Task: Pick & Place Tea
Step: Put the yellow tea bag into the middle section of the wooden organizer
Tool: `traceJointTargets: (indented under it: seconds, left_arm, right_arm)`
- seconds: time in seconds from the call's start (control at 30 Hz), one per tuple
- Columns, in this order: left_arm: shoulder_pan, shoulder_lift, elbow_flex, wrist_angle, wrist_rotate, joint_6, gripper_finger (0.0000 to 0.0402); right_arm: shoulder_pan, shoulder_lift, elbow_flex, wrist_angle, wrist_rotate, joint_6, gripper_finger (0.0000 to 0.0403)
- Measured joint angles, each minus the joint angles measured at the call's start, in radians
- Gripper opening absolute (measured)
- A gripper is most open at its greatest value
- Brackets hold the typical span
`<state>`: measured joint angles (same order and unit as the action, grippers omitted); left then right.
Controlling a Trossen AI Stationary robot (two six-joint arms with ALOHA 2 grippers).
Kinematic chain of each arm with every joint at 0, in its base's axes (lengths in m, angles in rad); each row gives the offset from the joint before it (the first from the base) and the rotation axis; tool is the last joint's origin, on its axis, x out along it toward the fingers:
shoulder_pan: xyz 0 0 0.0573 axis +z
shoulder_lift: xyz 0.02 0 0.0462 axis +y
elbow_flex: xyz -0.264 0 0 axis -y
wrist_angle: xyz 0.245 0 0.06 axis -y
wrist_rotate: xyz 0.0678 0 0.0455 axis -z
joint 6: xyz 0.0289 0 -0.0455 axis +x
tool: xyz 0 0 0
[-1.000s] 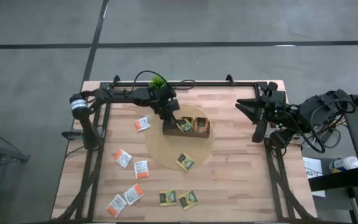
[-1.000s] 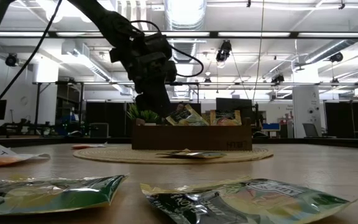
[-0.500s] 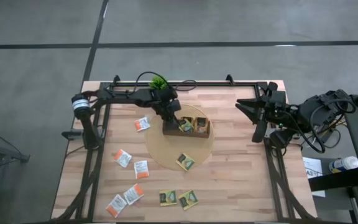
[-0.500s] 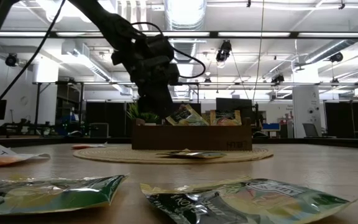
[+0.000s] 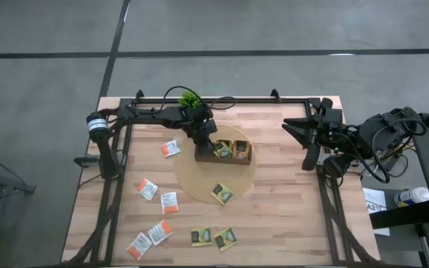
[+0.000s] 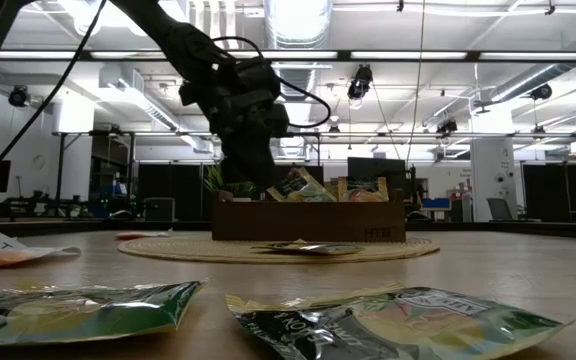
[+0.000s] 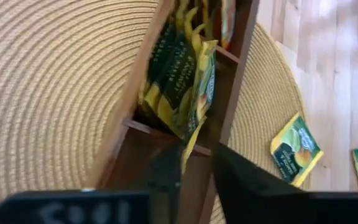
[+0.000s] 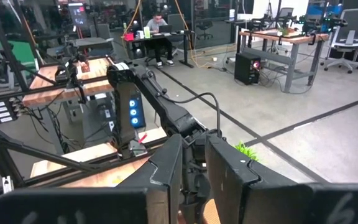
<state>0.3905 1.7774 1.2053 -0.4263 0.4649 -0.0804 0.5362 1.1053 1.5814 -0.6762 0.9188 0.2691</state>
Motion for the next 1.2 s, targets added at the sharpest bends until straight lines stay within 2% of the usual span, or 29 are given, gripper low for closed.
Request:
traceJointTargets:
  seconds: [0.13,0.23,0.47,0.63,0.9,1.2]
  left_arm:
    - [-0.002,0.0,0.0,0.0,0.017,0.004,0.0012]
    - [-0.002,0.0,0.0,0.0,0.018,0.012,0.0003]
    - [-0.004,0.0,0.007,-0.009,0.04,0.014,0.0001]
    - [-0.004,0.0,0.067,-0.044,0.04,0.038,0.0]
    - [-0.003,0.033,0.2,-0.265,0.021,0.157,0.0]
    - [-0.002,0.074,0.322,-0.365,0.005,0.22,0.0]
  right_arm:
    - [0.0,0.0,0.0,0.0,0.0,-0.008,0.0068]
    - [0.0,0.0,0.0,0.0,0.0,-0.011,0.0068]
    - [0.0,0.0,0.0,0.0,0.0,-0.011,0.0068]
    - [0.0,0.0,0.0,0.0,0.0,-0.008,0.0068]
    - [0.0,0.0,0.0,0.0,0.0,-0.008,0.0068]
    - [0.0,0.0,0.0,0.001,0.0,-0.008,0.0068]
